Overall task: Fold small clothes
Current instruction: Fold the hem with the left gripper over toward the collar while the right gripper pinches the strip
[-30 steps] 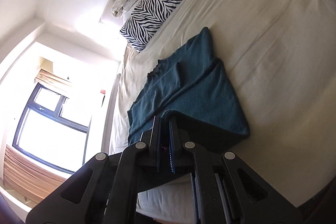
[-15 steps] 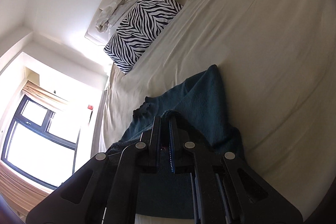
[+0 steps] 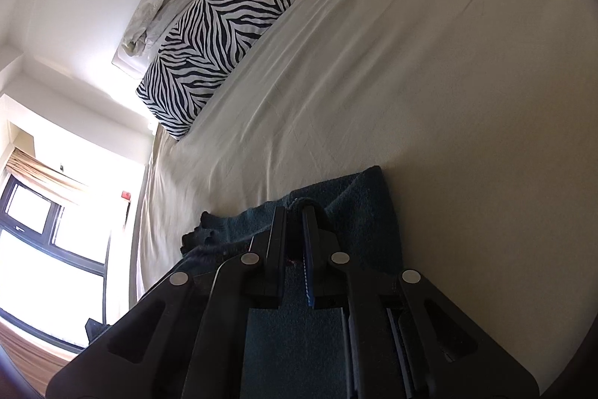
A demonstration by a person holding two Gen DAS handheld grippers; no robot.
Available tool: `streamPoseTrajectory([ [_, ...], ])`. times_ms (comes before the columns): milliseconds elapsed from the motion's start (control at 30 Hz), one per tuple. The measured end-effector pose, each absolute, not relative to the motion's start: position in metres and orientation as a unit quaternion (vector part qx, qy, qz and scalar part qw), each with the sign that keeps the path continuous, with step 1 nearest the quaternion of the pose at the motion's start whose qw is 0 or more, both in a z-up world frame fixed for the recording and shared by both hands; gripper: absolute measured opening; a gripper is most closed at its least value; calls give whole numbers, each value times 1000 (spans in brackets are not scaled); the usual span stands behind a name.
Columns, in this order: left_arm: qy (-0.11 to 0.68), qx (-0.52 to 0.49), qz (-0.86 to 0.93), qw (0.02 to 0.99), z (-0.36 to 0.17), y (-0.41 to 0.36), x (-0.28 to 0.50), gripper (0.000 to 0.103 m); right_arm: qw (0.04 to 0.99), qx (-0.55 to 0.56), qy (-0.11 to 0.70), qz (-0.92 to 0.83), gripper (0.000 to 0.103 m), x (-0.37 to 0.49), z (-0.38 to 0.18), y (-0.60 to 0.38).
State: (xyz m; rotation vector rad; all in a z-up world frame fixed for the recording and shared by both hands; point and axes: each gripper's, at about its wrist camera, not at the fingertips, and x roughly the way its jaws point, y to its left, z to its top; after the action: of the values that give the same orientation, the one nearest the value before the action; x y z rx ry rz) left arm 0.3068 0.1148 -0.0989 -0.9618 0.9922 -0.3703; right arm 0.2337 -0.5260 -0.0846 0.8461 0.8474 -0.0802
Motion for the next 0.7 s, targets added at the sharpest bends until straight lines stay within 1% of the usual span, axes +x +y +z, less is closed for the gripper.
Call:
streamPoseTrajectory([
  [33, 455, -439, -162, 758, -101, 116, 306, 66, 824, 388, 410, -48, 8, 240, -90, -524],
  [133, 439, -433, -165, 770, -93, 120, 296, 78, 826, 394, 401, -49, 11, 241, -97, -523],
  [200, 432, -417, -168, 782, -84, 121, 287, 79, 832, 389, 393, -52, 17, 232, -96, -522],
  [300, 421, -396, -164, 799, -74, 128, 269, 79, 836, 380, 392, -57, 20, 218, -92, -522],
  [567, 436, -341, -148, 819, -83, 120, 210, 78, 842, 366, 387, -83, 21, 157, -79, -528],
  [600, 438, -332, -147, 822, -84, 117, 204, 78, 844, 359, 391, -79, 21, 149, -77, -526],
  [700, 442, -306, -142, 831, -88, 109, 189, 69, 850, 323, 411, -71, 21, 132, -75, -510],
])
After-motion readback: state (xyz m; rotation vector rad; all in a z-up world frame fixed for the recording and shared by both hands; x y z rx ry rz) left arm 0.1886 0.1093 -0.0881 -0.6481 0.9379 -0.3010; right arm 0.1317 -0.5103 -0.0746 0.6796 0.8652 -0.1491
